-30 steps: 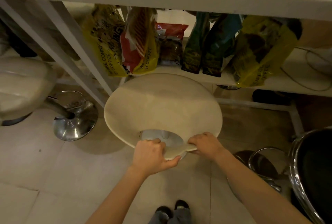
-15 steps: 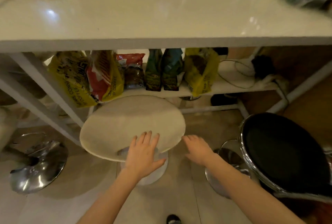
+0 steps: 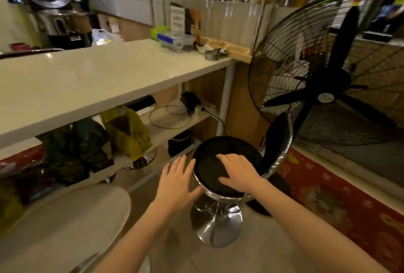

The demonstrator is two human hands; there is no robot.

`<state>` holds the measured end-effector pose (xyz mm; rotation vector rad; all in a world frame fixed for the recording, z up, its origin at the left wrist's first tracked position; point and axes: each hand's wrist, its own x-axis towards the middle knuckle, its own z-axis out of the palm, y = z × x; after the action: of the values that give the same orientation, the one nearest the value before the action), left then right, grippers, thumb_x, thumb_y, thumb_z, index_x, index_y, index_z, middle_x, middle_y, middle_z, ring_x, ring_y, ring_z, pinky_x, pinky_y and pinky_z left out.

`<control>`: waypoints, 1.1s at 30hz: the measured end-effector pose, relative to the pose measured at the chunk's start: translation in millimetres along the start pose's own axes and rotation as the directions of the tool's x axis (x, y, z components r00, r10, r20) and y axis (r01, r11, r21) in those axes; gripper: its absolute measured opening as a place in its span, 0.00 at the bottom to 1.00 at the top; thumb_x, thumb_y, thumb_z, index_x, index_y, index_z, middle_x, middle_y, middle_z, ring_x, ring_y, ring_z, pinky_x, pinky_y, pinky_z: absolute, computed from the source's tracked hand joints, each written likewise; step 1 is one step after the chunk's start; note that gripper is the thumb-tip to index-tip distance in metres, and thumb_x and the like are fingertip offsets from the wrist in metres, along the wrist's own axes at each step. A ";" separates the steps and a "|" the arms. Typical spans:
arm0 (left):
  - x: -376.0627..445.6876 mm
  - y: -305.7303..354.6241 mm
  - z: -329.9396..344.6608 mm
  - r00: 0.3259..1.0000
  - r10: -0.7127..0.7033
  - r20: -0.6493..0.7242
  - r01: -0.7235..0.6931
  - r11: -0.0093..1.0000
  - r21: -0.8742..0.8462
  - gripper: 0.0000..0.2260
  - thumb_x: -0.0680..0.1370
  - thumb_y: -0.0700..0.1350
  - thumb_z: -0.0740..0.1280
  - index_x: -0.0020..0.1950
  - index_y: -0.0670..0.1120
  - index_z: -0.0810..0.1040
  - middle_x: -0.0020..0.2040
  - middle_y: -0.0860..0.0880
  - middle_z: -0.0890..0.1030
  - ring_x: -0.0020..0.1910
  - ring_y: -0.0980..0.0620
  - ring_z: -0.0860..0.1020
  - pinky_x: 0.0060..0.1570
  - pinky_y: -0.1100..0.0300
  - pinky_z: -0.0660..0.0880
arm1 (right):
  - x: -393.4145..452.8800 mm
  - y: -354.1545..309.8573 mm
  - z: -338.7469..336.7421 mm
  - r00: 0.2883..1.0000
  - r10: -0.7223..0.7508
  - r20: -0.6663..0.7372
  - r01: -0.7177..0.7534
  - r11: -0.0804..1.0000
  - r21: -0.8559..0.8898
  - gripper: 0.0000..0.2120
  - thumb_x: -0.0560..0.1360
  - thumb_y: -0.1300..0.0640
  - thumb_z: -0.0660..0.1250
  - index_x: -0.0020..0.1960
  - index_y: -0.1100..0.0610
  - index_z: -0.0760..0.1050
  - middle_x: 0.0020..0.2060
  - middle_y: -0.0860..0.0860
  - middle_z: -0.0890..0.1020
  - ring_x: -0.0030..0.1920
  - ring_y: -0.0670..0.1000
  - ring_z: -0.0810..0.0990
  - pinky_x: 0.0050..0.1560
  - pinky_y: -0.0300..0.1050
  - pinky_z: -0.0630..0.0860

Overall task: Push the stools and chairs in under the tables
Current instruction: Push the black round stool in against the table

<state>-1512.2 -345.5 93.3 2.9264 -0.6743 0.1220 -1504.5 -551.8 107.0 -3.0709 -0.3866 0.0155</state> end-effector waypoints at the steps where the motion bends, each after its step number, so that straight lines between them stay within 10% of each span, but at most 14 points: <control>1: 10.7 17.5 -2.0 1.000 0.031 0.000 -0.031 1.000 -0.004 0.37 0.72 0.70 0.46 0.76 0.52 0.46 0.77 0.46 0.50 0.75 0.48 0.48 0.72 0.49 0.46 | -6.6 17.7 -5.0 0.998 0.050 -0.032 -0.050 0.999 0.001 0.34 0.76 0.42 0.62 0.75 0.55 0.55 0.69 0.53 0.69 0.69 0.53 0.65 0.67 0.48 0.62; 12: 94.5 215.8 12.6 0.998 0.060 0.000 -0.058 0.978 -0.199 0.41 0.69 0.72 0.45 0.76 0.49 0.49 0.76 0.46 0.54 0.75 0.48 0.52 0.71 0.54 0.51 | -85.6 223.0 -40.1 0.946 0.288 -0.150 -0.254 0.944 0.209 0.26 0.79 0.46 0.59 0.73 0.55 0.59 0.67 0.54 0.71 0.68 0.53 0.66 0.66 0.49 0.65; 27: 194.2 287.0 47.6 0.968 -0.169 0.184 0.226 0.907 -0.356 0.39 0.73 0.57 0.67 0.76 0.46 0.51 0.75 0.46 0.58 0.72 0.49 0.60 0.69 0.53 0.62 | -14.4 339.7 -22.2 0.986 -0.124 -0.112 0.136 0.986 0.102 0.36 0.72 0.51 0.70 0.74 0.55 0.56 0.70 0.52 0.67 0.71 0.52 0.62 0.70 0.50 0.61; 33: 233.3 293.4 59.0 0.914 -0.311 0.261 0.370 0.902 -0.223 0.25 0.73 0.58 0.66 0.65 0.47 0.69 0.55 0.48 0.78 0.49 0.52 0.77 0.48 0.57 0.77 | 38.2 369.3 -8.8 0.956 -0.292 -0.018 0.292 0.956 0.001 0.35 0.72 0.52 0.69 0.74 0.54 0.57 0.72 0.53 0.63 0.72 0.52 0.59 0.70 0.48 0.56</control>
<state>-1429.4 -715.9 93.9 2.7582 -0.1673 -0.3111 -1376.0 -900.1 98.2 -2.9735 -0.8328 -0.0217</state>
